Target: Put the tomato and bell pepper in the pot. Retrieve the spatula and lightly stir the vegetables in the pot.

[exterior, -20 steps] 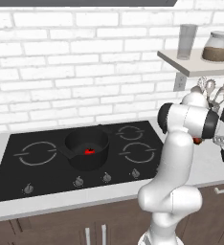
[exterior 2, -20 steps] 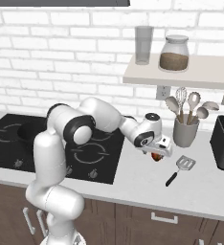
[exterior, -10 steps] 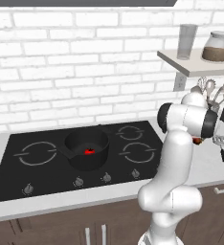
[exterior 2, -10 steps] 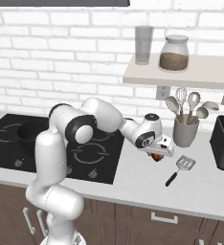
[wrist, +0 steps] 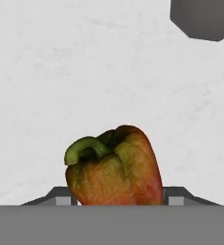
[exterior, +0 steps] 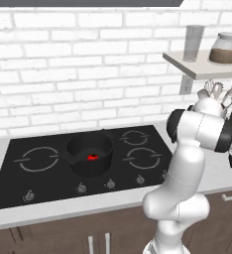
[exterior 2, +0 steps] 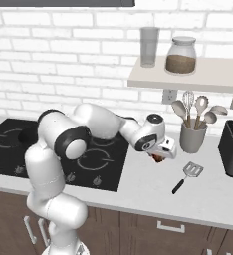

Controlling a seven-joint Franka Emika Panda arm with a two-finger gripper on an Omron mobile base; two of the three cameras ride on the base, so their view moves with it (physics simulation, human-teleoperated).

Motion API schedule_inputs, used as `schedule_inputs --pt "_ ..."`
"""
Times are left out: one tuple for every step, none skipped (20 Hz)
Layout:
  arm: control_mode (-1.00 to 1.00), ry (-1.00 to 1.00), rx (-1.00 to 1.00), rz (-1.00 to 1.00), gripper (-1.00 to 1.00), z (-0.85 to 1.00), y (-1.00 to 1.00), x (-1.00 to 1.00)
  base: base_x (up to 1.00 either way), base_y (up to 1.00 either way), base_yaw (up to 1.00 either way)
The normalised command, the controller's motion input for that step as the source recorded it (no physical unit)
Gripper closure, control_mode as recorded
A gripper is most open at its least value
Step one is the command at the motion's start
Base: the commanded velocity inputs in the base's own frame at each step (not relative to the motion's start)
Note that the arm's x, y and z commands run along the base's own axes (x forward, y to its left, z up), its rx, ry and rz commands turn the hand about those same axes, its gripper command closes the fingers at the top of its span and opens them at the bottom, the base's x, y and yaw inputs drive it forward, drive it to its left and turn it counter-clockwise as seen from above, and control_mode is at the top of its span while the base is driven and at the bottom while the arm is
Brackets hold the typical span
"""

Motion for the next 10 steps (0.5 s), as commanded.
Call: schedule_inputs --pt "-1.00 0.01 0.00 0.01 1.00 1.00 0.84 -0.16 0.00 0.00 0.00" --pt "-1.00 0.02 0.00 0.01 1.00 0.96 0.97 -0.09 0.00 0.00 0.00" --pt "-1.00 0.02 0.00 0.03 1.00 0.84 1.00 -0.07 0.00 0.00 0.00" --pt "-1.00 0.01 0.00 0.06 1.00 0.58 1.00 0.00 0.00 0.00 0.00" --pt "-1.00 0.00 0.00 0.07 1.00 0.49 1.00 0.00 0.00 0.00 0.00" --pt "-1.00 0.00 0.00 0.09 1.00 0.45 1.00 0.00 0.00 0.00 0.00" --pt "-1.00 0.00 0.00 0.09 1.00 0.52 1.00 0.00 0.00 0.00 0.00" --pt "-1.00 0.00 0.00 0.09 1.00 0.57 1.00 0.00 0.00 0.00 0.00" --pt "-1.00 0.00 0.00 0.09 1.00 0.47 1.00 0.00 0.00 0.00 0.00" --pt "-1.00 0.00 0.00 0.09 1.00 0.39 1.00 0.00 0.00 0.00 0.00"
